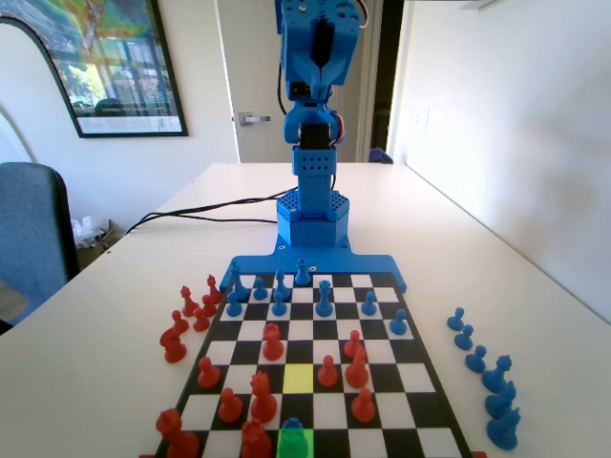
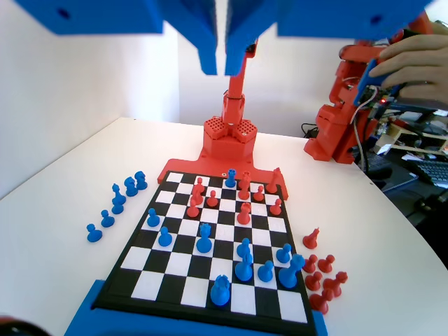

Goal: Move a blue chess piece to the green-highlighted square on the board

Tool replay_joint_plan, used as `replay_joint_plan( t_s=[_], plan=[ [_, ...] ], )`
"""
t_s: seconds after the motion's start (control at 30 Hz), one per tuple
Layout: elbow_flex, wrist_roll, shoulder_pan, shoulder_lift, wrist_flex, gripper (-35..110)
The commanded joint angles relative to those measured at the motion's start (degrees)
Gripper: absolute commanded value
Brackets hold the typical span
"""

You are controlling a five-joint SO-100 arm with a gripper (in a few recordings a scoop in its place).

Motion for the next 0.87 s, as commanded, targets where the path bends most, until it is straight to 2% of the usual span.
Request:
replay_joint_plan(
  t_s=[0.0,0.83],
  plan=[
    [-0.62,-0.7,0.7,1.05,-0.79,5],
    [-0.62,-0.7,0.7,1.05,-0.79,5]
  ],
)
